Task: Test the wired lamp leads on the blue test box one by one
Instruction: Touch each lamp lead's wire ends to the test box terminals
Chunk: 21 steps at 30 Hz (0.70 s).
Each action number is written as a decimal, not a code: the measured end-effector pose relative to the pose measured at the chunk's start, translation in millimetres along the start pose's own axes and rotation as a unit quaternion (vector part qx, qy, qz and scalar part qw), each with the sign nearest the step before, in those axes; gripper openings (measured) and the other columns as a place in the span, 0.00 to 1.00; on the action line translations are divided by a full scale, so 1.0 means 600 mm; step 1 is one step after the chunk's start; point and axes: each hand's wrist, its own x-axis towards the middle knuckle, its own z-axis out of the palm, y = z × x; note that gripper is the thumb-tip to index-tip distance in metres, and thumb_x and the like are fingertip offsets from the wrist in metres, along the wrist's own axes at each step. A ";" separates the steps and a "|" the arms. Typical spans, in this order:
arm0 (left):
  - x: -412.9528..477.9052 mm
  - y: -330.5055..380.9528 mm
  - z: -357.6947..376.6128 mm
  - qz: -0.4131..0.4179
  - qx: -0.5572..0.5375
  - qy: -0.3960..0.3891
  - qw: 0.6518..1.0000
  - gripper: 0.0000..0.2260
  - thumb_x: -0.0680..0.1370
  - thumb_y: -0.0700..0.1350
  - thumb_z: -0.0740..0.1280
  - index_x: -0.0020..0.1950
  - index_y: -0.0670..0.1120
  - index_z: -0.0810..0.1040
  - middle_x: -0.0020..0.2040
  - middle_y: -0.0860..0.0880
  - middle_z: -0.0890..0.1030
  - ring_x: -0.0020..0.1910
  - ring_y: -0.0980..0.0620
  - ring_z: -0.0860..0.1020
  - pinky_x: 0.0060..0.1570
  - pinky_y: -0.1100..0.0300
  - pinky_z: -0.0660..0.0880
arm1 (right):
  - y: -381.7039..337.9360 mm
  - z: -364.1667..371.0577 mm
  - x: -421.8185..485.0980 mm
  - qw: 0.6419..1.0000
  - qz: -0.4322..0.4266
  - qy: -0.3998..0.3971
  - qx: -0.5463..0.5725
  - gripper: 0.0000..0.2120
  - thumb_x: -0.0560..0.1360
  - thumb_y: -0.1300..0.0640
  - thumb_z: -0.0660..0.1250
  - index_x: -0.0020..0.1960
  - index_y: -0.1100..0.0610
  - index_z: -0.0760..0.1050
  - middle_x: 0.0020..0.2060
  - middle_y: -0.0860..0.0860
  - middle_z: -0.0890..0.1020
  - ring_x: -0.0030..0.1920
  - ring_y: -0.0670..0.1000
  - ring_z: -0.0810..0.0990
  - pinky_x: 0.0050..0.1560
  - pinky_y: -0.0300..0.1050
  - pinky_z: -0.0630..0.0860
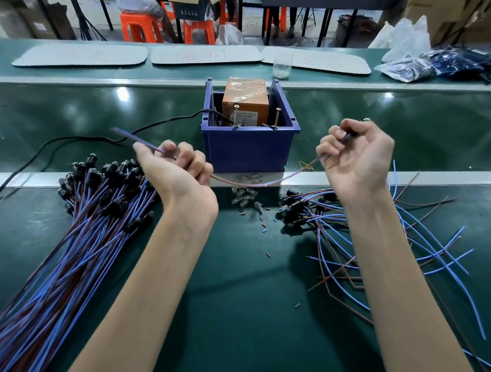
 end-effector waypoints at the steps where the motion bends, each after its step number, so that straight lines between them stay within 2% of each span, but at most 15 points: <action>1: -0.001 -0.006 0.000 0.001 0.047 -0.020 0.999 0.21 0.84 0.56 0.48 0.34 0.49 0.61 0.23 0.54 0.57 0.20 0.56 0.53 0.19 0.64 0.50 | 0.001 0.002 -0.003 0.999 -0.002 -0.012 -0.048 0.11 0.77 0.62 0.55 0.35 0.56 0.64 0.30 0.49 0.64 0.27 0.46 0.59 0.25 0.35 0.59; 3: -0.002 -0.020 0.000 -0.004 0.150 -0.061 0.987 0.20 0.84 0.54 0.50 0.34 0.50 0.60 0.22 0.55 0.57 0.19 0.57 0.53 0.18 0.65 0.51 | 0.002 0.008 -0.011 0.991 -0.010 -0.043 -0.125 0.15 0.76 0.61 0.58 0.31 0.55 0.63 0.29 0.48 0.63 0.27 0.45 0.58 0.24 0.35 0.56; 6: -0.005 -0.037 -0.002 -0.027 0.283 -0.144 0.948 0.20 0.84 0.51 0.54 0.33 0.49 0.64 0.21 0.56 0.58 0.19 0.58 0.53 0.19 0.66 0.50 | 0.009 0.019 -0.020 0.967 -0.031 -0.068 -0.245 0.22 0.77 0.61 0.63 0.25 0.53 0.65 0.29 0.49 0.64 0.25 0.43 0.60 0.24 0.34 0.57; 9: -0.010 -0.048 -0.006 -0.023 0.366 -0.221 0.904 0.19 0.83 0.49 0.56 0.33 0.48 0.72 0.21 0.55 0.59 0.20 0.58 0.53 0.22 0.64 0.48 | 0.023 0.026 -0.023 0.943 -0.056 -0.048 -0.325 0.18 0.77 0.61 0.67 0.29 0.56 0.69 0.29 0.50 0.70 0.24 0.43 0.61 0.23 0.33 0.56; 12: -0.016 -0.053 -0.008 0.023 0.407 -0.265 0.874 0.13 0.83 0.45 0.58 0.40 0.47 0.74 0.22 0.55 0.62 0.21 0.59 0.56 0.20 0.67 0.53 | 0.036 0.029 -0.023 0.928 -0.054 -0.051 -0.365 0.13 0.77 0.57 0.68 0.35 0.58 0.74 0.33 0.51 0.75 0.24 0.44 0.61 0.21 0.32 0.56; 15: -0.019 -0.055 -0.011 0.051 0.434 -0.283 0.854 0.11 0.82 0.42 0.60 0.40 0.47 0.73 0.22 0.57 0.63 0.21 0.60 0.58 0.21 0.69 0.55 | 0.045 0.029 -0.026 0.923 -0.048 -0.069 -0.375 0.04 0.76 0.58 0.69 0.45 0.58 0.79 0.36 0.52 0.77 0.23 0.43 0.62 0.21 0.31 0.58; 18: -0.019 -0.055 -0.014 0.053 0.472 -0.303 0.826 0.12 0.81 0.42 0.62 0.36 0.47 0.72 0.21 0.58 0.65 0.21 0.61 0.62 0.22 0.72 0.58 | 0.047 0.029 -0.026 0.923 -0.066 -0.083 -0.370 0.02 0.74 0.62 0.70 0.43 0.59 0.80 0.32 0.52 0.76 0.22 0.43 0.62 0.21 0.31 0.58; 21: -0.016 -0.051 -0.015 0.047 0.494 -0.314 0.810 0.14 0.81 0.43 0.62 0.35 0.45 0.71 0.20 0.59 0.66 0.21 0.61 0.64 0.23 0.73 0.59 | 0.043 0.030 -0.027 0.919 -0.072 -0.085 -0.378 0.04 0.74 0.64 0.70 0.41 0.58 0.79 0.34 0.57 0.72 0.23 0.43 0.61 0.21 0.32 0.57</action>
